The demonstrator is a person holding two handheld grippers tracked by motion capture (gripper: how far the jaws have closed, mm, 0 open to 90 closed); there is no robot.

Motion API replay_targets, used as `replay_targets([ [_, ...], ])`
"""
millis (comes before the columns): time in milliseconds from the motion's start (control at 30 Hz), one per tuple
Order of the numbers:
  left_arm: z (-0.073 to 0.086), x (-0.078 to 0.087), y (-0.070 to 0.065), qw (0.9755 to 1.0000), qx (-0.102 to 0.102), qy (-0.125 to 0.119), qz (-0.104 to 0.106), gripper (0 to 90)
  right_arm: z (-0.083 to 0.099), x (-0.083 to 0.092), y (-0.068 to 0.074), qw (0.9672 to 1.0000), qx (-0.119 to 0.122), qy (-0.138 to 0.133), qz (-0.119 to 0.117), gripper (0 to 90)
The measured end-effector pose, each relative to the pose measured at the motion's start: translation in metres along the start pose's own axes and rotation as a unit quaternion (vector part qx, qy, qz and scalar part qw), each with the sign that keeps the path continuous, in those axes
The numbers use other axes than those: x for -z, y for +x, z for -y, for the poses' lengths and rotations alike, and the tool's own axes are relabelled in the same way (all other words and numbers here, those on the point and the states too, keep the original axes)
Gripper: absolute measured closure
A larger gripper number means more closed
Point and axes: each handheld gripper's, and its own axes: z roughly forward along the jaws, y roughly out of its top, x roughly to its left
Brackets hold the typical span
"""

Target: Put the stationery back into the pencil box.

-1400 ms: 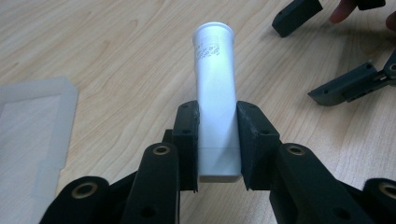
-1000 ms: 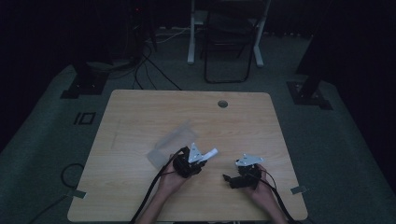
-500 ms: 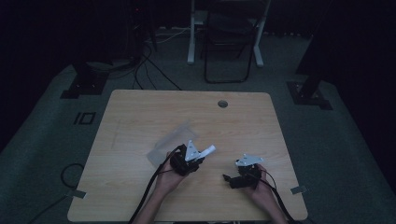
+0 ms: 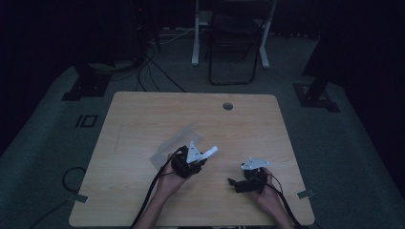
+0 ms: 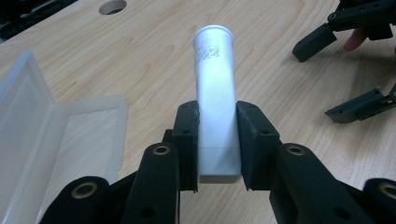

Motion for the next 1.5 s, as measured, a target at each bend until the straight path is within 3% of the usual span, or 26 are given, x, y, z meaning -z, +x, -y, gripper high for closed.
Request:
replay_targets([
  [1500, 0.011, 0.013, 0.026, 0.9989, 0.017, 0.001, -0.043, 71.3, 0.0, 0.0, 0.0, 1.0, 0.001, 0.0, 0.0, 12.4],
])
